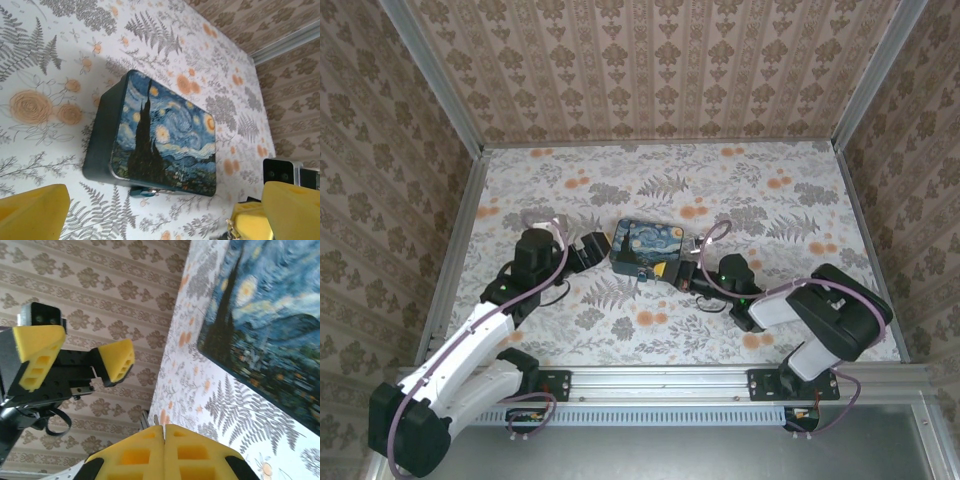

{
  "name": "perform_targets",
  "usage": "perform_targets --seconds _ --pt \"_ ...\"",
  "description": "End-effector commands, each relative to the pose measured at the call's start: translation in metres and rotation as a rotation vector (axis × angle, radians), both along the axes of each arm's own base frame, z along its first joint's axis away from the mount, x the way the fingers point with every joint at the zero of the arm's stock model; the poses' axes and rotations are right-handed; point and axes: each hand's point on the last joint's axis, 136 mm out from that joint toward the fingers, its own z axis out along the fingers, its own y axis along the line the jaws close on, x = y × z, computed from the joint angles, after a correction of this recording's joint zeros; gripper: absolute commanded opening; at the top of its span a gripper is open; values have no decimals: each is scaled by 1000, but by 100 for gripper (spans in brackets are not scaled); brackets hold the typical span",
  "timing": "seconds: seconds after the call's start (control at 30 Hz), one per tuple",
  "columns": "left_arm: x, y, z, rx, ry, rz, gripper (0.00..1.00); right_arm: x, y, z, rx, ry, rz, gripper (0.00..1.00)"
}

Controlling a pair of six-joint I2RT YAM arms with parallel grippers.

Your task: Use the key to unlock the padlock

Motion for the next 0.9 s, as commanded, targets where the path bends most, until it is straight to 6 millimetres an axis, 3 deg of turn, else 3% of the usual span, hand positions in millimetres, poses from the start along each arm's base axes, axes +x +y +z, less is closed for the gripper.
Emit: perform_targets --seconds 0.0,0.27,0.57,0.67,0.87 --pt "-5 2 0 31 -12 -26 100 -4 5 -8 -1 -7 35 0" --pt "-5 -7 -13 -2 29 -51 100 9 8 -26 -21 31 23 0" --pt "-1 -23 -30 -24 56 -110 100 54 -7 -40 -32 57 -53 0" --pt "-1 -28 -35 -22 63 -132 100 60 -6 -34 7 67 -42 0" --pt "-21 -50 -50 -5 62 -225 100 39 -19 -1 31 36 -53 0"
